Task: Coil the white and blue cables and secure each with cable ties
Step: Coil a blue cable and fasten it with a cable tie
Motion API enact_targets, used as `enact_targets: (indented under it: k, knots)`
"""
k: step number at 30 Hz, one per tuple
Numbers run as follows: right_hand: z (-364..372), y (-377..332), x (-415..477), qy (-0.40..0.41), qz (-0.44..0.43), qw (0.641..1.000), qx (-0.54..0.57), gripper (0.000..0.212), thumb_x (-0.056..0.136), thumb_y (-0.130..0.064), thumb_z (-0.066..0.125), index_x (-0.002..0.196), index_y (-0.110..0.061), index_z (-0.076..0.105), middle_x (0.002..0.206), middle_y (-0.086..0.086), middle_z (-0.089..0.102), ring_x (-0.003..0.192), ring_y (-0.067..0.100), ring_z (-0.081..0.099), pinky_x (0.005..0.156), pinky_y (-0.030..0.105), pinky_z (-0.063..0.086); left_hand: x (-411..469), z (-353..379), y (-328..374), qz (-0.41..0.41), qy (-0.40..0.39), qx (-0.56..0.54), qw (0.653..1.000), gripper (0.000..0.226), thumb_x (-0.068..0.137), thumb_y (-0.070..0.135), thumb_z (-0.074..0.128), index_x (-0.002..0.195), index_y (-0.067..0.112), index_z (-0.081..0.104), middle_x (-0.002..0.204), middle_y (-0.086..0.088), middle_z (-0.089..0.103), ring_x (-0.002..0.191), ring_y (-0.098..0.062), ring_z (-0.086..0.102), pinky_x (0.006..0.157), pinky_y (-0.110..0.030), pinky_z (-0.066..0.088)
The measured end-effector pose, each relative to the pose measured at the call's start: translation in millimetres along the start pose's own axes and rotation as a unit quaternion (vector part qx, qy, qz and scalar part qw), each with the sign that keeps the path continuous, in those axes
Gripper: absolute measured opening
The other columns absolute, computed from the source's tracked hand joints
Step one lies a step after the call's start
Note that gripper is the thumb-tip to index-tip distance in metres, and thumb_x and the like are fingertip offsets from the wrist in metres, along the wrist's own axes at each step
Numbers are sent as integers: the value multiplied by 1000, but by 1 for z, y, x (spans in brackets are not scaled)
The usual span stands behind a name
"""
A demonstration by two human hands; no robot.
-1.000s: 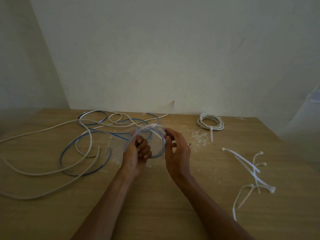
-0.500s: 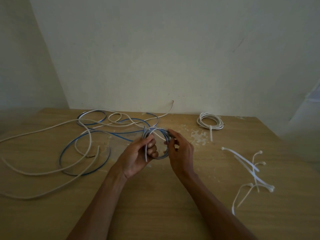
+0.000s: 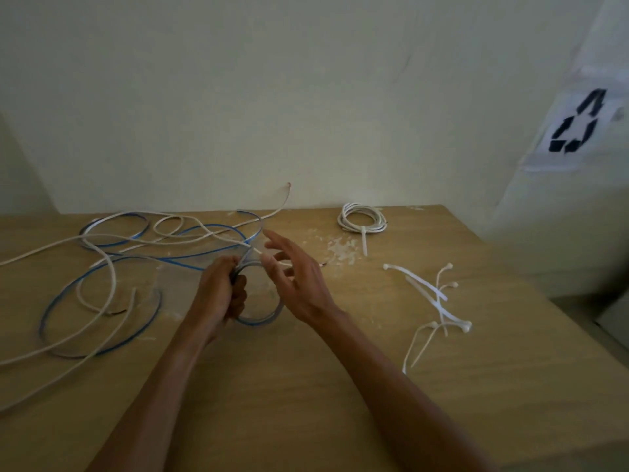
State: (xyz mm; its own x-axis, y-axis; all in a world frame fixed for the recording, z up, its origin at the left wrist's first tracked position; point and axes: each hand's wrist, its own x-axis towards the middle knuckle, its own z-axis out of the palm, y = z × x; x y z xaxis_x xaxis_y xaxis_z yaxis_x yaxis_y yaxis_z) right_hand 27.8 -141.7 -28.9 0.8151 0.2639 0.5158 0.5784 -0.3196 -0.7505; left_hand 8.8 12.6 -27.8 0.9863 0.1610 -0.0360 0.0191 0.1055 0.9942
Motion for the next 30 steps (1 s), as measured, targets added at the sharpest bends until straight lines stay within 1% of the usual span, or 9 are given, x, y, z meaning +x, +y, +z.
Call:
enact_targets:
  k: [3,7,11,16,19,21,23,25,30]
  knots:
    - [3,2,-1,-10,-37,997,-65,38,101,-20,55,139,-17,56,127,6,61,96,16,65,75,23,54,3,0,-8,22,15,79,997,22,102,14,32,100,12,54,53,1,35,38,-13,27,41,-22,20]
    - [8,8,-4,-12,-46,979,-197,35,98,-44,57,111,-14,70,104,3,60,81,17,62,65,32,53,0,5,-12,49,40,78,995,26,100,10,31,110,14,54,54,-1,39,40,-15,30,44,-24,23]
    - [16,12,-4,42,-64,975,-210,41,96,-50,51,90,-13,68,84,2,61,73,15,56,57,32,46,-3,11,-15,99,71,75,990,20,102,10,37,93,10,55,48,1,41,37,-14,33,40,-21,26]
    - [11,15,-3,47,-40,985,-163,32,97,-40,58,88,-12,68,82,2,63,71,16,57,59,39,49,-2,17,-17,44,42,94,994,51,107,29,34,59,14,44,44,1,33,37,-14,27,44,-24,22]
    - [-12,16,10,25,65,990,-125,46,101,-49,44,87,-12,67,82,4,68,73,21,62,64,41,52,-3,18,-14,32,56,88,994,45,104,22,34,59,16,38,45,1,27,37,-15,21,46,-26,18]
    - [-46,31,25,47,154,966,-203,36,101,-43,48,97,-15,70,98,7,73,91,26,68,73,37,54,-2,16,-14,43,66,74,994,41,103,19,36,62,15,39,44,3,26,35,-14,22,43,-23,18]
    - [-92,46,29,29,237,907,-347,21,97,-23,56,111,-19,71,118,7,69,111,29,65,85,36,51,0,14,-16,55,71,58,994,33,103,15,38,71,16,43,44,6,29,34,-12,25,40,-21,21]
    - [-129,57,22,-11,305,852,-425,32,93,-9,57,123,-17,65,131,9,61,122,31,58,94,37,48,3,13,-19,60,72,55,994,27,104,12,34,81,15,47,44,7,31,33,-11,27,39,-21,23]
    - [-149,78,18,-48,317,802,-504,24,95,-10,59,118,-10,65,119,16,67,108,33,65,83,37,51,3,14,-21,74,81,38,993,29,103,7,27,85,15,48,48,3,33,31,-7,25,37,-17,20]
